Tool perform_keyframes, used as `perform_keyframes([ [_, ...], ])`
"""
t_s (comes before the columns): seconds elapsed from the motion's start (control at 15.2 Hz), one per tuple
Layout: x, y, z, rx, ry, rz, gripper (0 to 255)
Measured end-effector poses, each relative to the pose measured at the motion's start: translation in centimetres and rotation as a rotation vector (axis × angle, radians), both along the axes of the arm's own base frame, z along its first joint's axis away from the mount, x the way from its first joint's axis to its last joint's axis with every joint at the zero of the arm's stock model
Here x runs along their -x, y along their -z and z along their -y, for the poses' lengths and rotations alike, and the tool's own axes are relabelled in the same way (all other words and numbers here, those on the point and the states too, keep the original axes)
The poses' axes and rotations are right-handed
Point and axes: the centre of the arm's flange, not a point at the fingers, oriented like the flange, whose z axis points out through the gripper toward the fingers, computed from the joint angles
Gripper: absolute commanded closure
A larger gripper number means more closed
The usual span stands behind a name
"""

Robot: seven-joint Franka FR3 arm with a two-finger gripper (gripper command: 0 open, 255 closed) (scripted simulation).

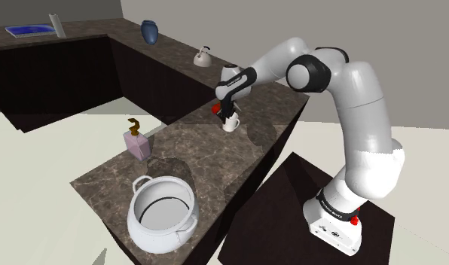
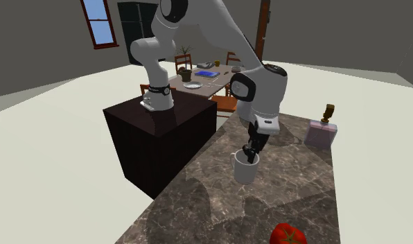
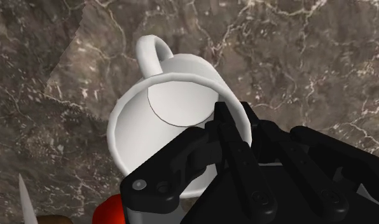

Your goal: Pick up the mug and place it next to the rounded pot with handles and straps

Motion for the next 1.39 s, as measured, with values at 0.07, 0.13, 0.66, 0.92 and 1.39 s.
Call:
perform_keyframes([
  [0.07,0.0,-0.5,0.1,0.000,0.000,0.000,255],
  [0.13,0.0,-1.0,0.1,0.000,0.000,0.000,255],
  [0.66,-0.1,-5.3,0.1,0.000,0.000,0.000,255],
  [0.92,0.0,-7.4,0.1,0.000,0.000,0.000,255],
  [1.39,-0.1,-11.0,0.1,0.000,0.000,0.000,255],
])
